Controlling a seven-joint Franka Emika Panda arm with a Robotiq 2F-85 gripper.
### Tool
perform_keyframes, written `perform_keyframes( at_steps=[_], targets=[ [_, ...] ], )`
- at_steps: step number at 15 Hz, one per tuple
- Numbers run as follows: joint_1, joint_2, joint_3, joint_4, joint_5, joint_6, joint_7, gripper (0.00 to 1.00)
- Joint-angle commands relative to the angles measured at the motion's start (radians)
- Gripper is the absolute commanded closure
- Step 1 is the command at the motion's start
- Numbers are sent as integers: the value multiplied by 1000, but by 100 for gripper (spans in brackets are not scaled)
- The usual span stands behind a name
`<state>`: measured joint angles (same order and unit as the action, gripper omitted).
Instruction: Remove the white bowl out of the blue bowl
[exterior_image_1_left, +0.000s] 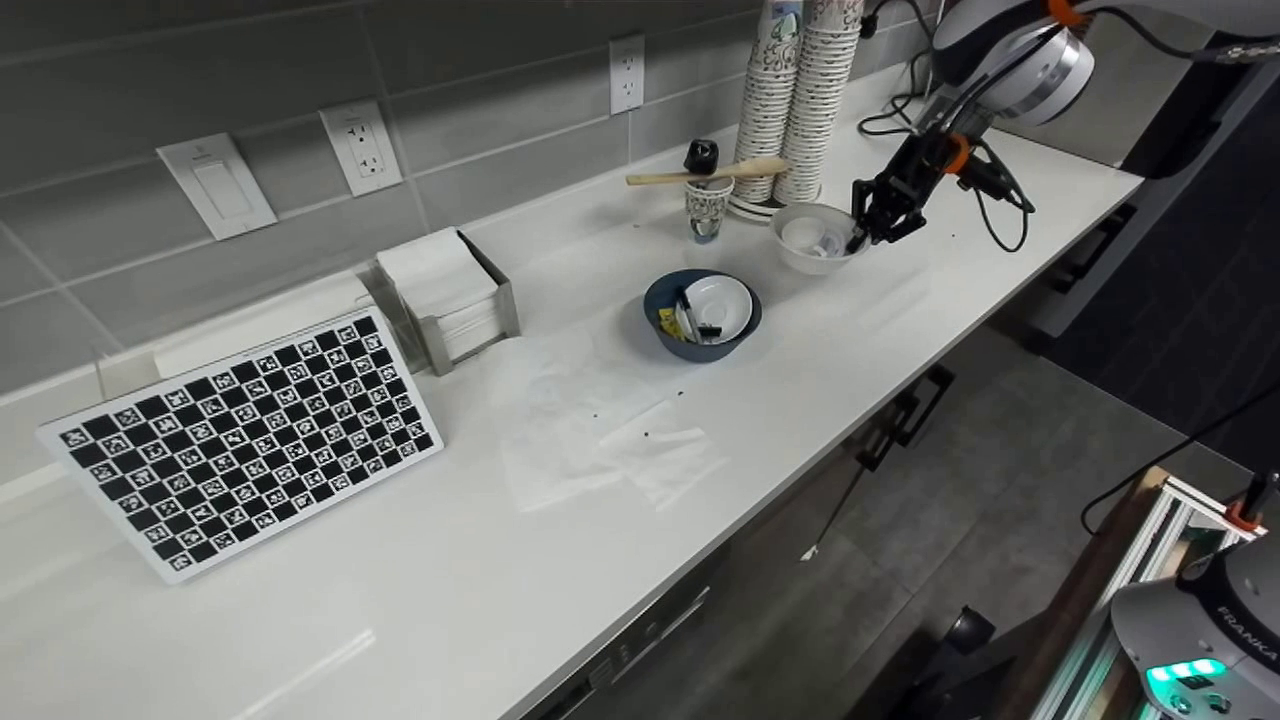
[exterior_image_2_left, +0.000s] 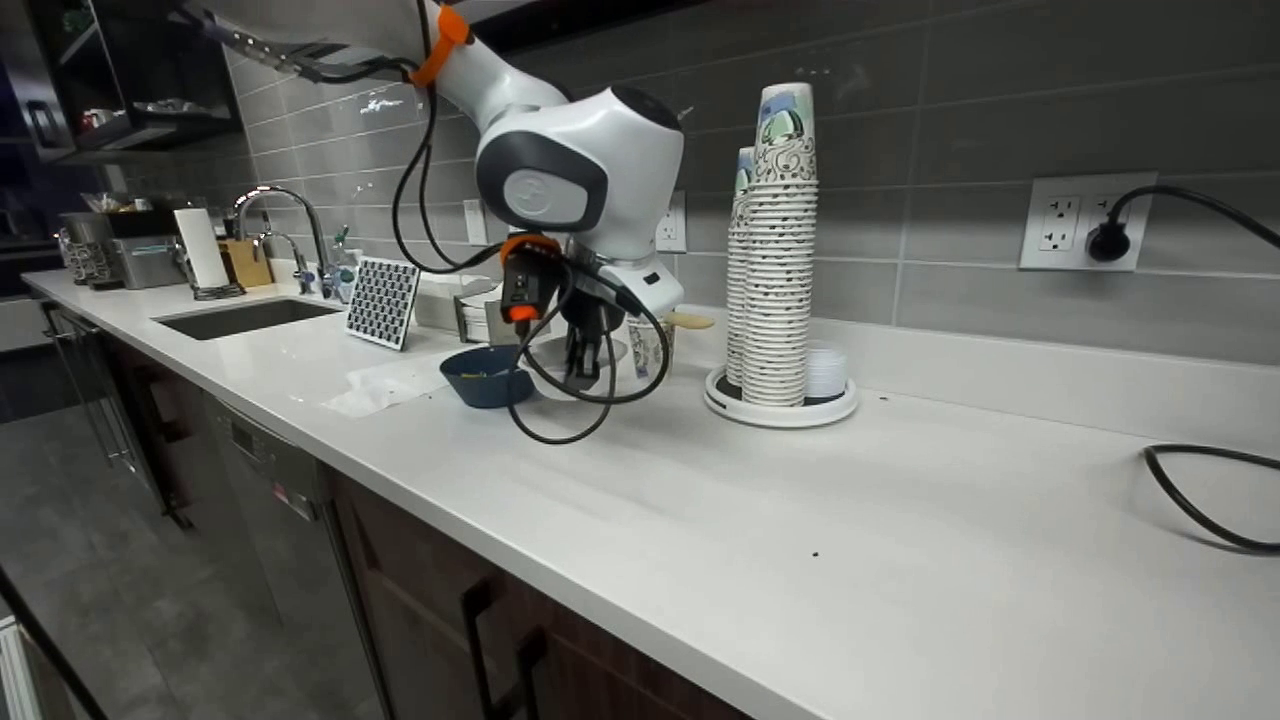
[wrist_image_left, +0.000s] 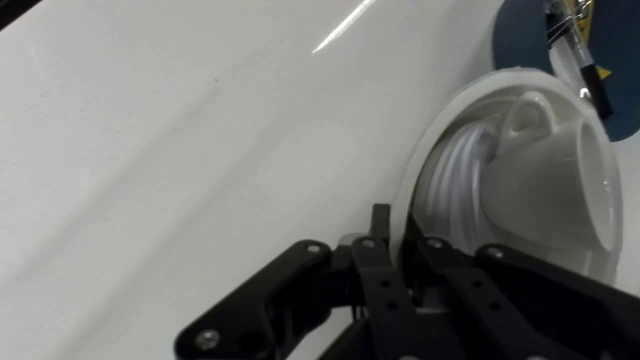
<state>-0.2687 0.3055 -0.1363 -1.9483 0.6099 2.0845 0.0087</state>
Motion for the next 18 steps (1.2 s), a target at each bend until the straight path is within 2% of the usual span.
perform_keyframes(
  at_steps=[1,8,9,10,15,18],
  targets=[
    [-5,11,-3,-48,52,68,-20,98],
    [-18,59,1,-77,155,146,-18,98],
    [-14,58,0,-78,156,150,-10,87],
    [-9,56,-1,-80,153,157,-3,68],
    [68,-48,-49,-136,-33,247,161,34],
    [121,-172,-80,-211,-229,338,328,14]
  ],
)
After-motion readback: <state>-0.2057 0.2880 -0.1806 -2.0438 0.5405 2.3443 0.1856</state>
